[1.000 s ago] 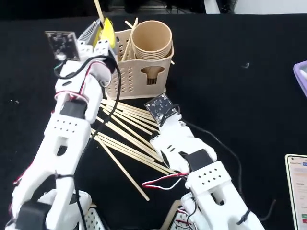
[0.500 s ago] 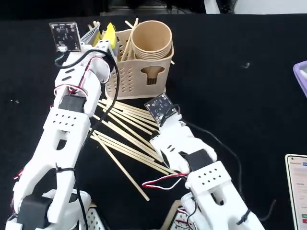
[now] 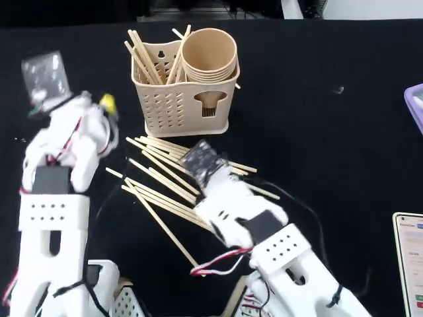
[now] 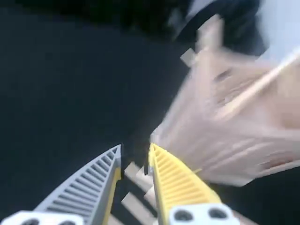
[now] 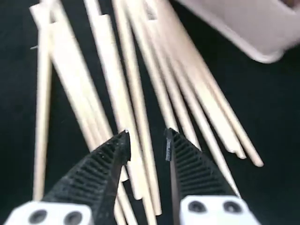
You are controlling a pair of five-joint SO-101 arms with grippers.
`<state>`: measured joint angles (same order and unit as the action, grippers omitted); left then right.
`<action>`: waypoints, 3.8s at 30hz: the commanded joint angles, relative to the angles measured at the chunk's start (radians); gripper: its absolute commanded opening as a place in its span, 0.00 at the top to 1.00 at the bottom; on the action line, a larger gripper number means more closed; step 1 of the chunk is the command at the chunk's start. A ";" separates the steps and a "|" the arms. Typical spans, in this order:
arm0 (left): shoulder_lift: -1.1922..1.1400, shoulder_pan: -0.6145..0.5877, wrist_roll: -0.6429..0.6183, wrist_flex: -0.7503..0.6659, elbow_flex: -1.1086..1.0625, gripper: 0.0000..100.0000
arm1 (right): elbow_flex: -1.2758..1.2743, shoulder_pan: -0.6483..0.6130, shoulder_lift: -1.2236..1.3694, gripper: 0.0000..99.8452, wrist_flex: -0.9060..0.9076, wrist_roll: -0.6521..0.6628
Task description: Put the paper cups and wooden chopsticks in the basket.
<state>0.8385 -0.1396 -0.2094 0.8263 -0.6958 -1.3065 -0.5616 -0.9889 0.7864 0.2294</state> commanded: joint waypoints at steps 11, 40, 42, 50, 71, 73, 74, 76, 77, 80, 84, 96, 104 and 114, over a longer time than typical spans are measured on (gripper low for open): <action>0.101 -0.104 -0.011 -0.198 -0.533 0.89 | 0.116 -0.255 0.314 0.85 0.008 -0.002; 0.101 -0.239 -0.011 -0.204 -0.536 0.89 | 0.041 -0.485 0.278 0.73 -0.109 -0.052; 0.101 -0.239 -0.011 -0.204 -0.536 0.89 | 0.039 -0.486 0.332 0.73 -0.157 -0.052; 0.101 -0.246 -0.011 -0.201 -0.539 0.89 | 0.193 -0.417 0.593 0.81 -0.152 -0.077; 0.101 -0.237 -0.011 -0.203 -0.538 0.89 | 0.134 -0.189 0.349 0.88 -0.075 0.087; 0.101 -0.237 -0.011 -0.201 -0.538 0.89 | 0.133 -0.189 0.349 0.86 -0.077 0.084; 0.101 -0.237 -0.011 -0.201 -0.538 0.89 | 0.130 -0.189 0.351 0.87 -0.081 0.084; 0.101 -0.237 -0.011 -0.201 -0.538 0.89 | 0.117 -0.190 0.351 0.89 -0.103 0.084; 0.101 -0.237 -0.011 -0.203 -0.538 0.89 | 0.113 -0.193 0.351 0.90 -0.110 0.084; 0.101 -0.237 -0.011 -0.203 -0.536 0.89 | 0.107 -0.232 0.351 0.90 -0.114 0.084; 0.101 -0.237 -0.011 -0.203 -0.535 0.89 | 0.108 -0.298 0.351 0.90 -0.112 0.084; 0.101 -0.237 -0.011 -0.204 -0.535 0.89 | 0.236 -0.316 0.601 0.77 -0.109 0.023; 0.101 -0.237 -0.008 -0.204 -0.536 0.89 | 0.341 -0.315 0.754 0.87 -0.083 0.023; 0.101 -0.239 -0.008 -0.204 -0.536 0.89 | 0.318 -0.224 0.604 0.98 -0.015 0.023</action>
<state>0.9137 -0.3744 -0.2094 0.6437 -1.2390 -1.0104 -0.8516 -0.2785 0.7449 0.2616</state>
